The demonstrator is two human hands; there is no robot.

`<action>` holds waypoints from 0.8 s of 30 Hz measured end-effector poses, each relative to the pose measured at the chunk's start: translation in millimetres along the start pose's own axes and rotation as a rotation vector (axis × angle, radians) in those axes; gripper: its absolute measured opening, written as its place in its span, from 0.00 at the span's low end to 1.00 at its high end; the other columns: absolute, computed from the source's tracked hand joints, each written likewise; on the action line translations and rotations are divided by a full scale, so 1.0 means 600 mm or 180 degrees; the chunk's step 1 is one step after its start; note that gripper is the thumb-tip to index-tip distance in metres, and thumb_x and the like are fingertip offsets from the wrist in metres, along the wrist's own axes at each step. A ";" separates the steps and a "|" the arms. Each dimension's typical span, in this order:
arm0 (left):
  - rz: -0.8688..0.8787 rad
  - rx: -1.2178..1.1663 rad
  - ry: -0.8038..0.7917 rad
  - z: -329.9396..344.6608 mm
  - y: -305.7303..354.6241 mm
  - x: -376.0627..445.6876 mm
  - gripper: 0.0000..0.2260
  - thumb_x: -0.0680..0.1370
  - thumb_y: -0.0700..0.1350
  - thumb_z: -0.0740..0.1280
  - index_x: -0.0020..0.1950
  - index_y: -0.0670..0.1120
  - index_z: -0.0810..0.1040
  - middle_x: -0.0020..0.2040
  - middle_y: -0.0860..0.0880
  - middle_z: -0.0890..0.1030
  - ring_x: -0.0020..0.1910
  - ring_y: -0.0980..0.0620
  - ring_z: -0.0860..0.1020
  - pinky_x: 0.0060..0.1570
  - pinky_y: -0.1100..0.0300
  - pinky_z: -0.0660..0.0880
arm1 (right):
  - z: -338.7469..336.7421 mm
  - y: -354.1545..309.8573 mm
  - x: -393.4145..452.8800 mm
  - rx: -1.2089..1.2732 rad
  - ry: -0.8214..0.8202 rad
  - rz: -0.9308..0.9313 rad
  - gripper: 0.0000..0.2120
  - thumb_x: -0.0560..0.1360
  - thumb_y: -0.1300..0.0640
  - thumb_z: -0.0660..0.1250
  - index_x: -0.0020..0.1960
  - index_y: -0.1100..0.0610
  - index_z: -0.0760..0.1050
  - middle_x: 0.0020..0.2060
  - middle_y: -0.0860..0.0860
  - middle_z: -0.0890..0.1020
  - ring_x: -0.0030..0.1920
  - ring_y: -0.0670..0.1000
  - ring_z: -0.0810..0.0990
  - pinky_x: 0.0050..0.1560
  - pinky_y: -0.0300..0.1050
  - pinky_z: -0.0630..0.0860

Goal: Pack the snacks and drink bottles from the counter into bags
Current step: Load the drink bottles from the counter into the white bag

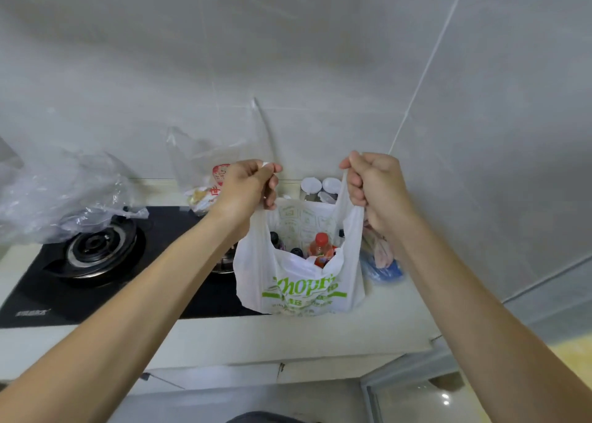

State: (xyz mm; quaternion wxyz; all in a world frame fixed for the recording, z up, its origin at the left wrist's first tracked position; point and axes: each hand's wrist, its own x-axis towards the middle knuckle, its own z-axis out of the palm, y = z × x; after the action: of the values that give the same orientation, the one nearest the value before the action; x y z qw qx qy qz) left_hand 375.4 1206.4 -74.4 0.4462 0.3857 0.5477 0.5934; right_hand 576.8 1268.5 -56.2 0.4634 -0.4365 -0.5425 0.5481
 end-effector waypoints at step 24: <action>-0.0099 0.0414 0.0169 0.113 -0.037 0.185 0.08 0.84 0.38 0.63 0.49 0.36 0.79 0.35 0.45 0.76 0.27 0.49 0.76 0.47 0.48 0.84 | -0.087 0.042 0.184 -0.0203 -0.0216 0.0150 0.12 0.84 0.63 0.61 0.44 0.63 0.77 0.26 0.51 0.74 0.24 0.52 0.72 0.26 0.42 0.68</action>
State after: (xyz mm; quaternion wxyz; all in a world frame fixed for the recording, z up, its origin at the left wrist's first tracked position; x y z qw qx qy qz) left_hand 408.2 1333.2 -92.7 0.4147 0.3895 0.6027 0.5596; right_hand 606.5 1387.1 -80.5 0.4176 -0.4449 -0.5647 0.5558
